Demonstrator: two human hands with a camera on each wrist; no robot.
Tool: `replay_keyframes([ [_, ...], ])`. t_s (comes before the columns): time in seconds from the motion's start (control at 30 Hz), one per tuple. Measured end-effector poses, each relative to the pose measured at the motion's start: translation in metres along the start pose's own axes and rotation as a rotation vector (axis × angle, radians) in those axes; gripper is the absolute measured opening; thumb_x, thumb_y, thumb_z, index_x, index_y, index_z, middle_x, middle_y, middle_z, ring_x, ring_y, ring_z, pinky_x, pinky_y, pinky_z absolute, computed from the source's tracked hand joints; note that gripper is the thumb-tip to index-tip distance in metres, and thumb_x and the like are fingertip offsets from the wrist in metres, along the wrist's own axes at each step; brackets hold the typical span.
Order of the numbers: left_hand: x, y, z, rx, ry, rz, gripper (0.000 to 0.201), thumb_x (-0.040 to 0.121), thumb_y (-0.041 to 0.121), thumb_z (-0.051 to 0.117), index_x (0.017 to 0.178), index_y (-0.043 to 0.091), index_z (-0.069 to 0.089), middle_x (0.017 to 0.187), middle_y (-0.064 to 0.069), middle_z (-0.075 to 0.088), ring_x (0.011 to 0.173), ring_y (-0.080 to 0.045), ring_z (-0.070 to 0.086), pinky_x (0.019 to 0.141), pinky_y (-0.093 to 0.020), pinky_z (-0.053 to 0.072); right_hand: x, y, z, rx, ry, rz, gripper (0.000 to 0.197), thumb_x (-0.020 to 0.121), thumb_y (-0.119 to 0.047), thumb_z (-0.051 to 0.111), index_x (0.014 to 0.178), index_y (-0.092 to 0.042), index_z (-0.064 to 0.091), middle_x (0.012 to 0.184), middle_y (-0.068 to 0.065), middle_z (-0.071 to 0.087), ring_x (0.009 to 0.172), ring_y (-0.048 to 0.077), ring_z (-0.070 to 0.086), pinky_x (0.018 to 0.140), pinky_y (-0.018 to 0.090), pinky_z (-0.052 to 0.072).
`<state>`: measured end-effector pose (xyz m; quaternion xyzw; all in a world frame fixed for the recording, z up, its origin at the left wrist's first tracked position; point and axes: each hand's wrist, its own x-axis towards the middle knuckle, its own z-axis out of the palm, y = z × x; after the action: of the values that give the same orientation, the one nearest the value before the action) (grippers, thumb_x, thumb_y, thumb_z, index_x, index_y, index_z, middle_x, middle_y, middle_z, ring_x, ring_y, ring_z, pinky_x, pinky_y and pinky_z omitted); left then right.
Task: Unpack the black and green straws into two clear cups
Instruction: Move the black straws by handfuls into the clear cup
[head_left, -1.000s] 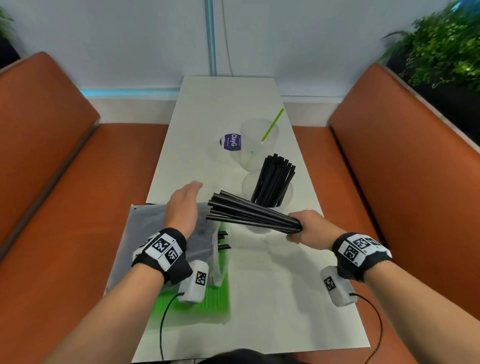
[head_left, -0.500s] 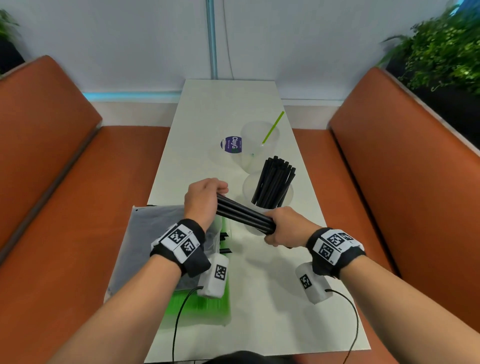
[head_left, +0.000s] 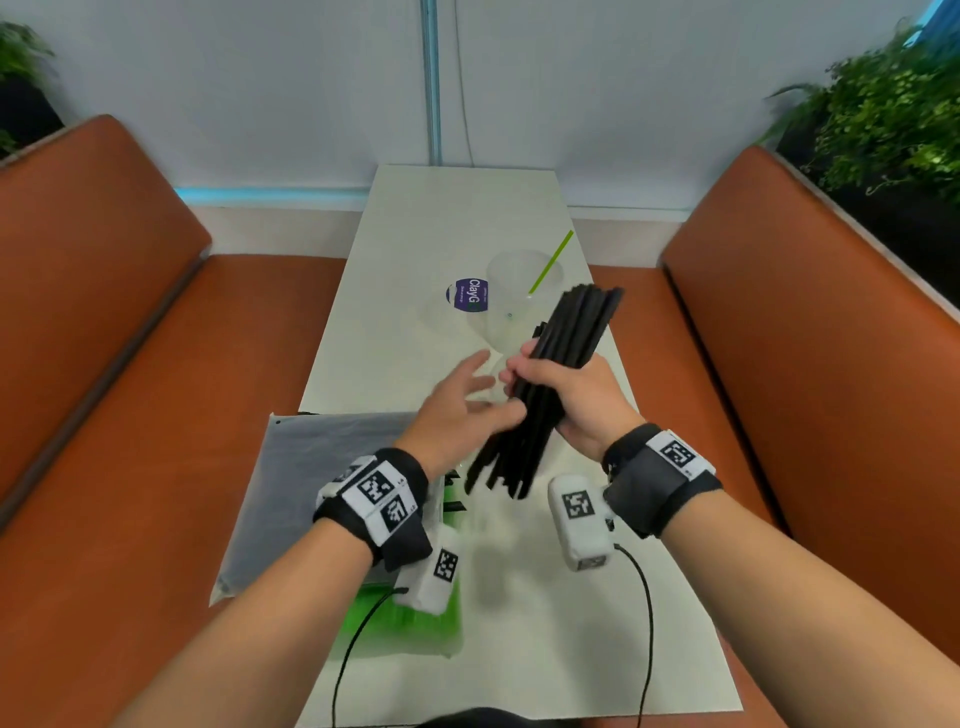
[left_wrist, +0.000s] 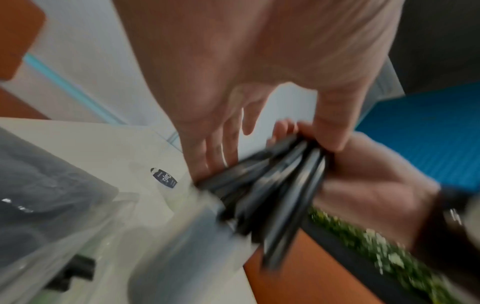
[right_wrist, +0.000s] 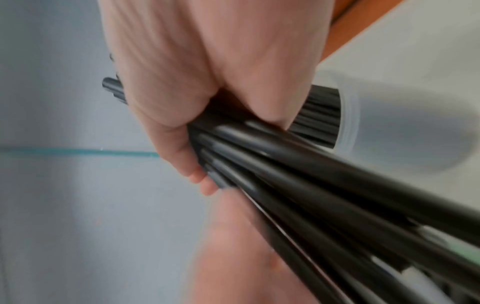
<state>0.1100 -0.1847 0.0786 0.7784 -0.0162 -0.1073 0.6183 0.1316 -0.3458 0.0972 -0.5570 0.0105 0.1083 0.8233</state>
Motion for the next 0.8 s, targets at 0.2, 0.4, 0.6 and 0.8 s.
replay_keyframes([
  [0.2,-0.003,-0.018,0.024,0.354,0.043,0.067,0.054,0.065,0.039,0.071,0.112,0.047,0.046,0.092,0.013,0.066,0.076,0.002,0.062,0.056,-0.010,0.044,0.002,-0.009,0.017,0.327,0.024,0.026,0.017,0.088,0.008,0.060,0.096,-0.007,0.057,0.080,0.011,0.060,0.077,0.024,0.063,0.091,0.042,0.052],
  [0.4,-0.004,-0.024,0.006,0.475,-0.119,0.040,0.022,0.065,0.031,0.061,0.080,0.041,0.049,0.071,0.009,0.055,0.057,-0.005,0.052,0.046,-0.011,0.037,0.007,-0.027,0.002,0.434,0.107,0.029,0.009,0.086,-0.006,0.065,0.086,-0.013,0.061,0.073,0.005,0.057,0.069,0.019,0.060,0.082,0.042,0.053],
  [0.6,-0.001,-0.014,-0.007,-0.184,0.086,-0.064,0.037,0.088,0.051,0.058,0.121,0.034,0.061,0.114,-0.004,0.071,0.096,-0.017,0.069,0.089,-0.038,0.054,0.012,-0.034,-0.007,0.526,0.245,-0.017,0.011,0.088,-0.004,0.063,0.080,-0.007,0.056,0.067,0.006,0.051,0.060,0.017,0.055,0.073,0.036,0.052],
  [0.8,0.006,-0.007,-0.026,-0.811,0.320,-0.220,0.064,0.099,0.064,0.028,0.135,0.021,0.057,0.137,-0.017,0.057,0.125,-0.032,0.055,0.113,-0.048,0.036,0.015,-0.035,-0.010,0.621,0.282,-0.085,0.014,0.089,-0.005,0.062,0.078,-0.006,0.054,0.071,0.007,0.052,0.066,0.018,0.057,0.081,0.036,0.052],
])
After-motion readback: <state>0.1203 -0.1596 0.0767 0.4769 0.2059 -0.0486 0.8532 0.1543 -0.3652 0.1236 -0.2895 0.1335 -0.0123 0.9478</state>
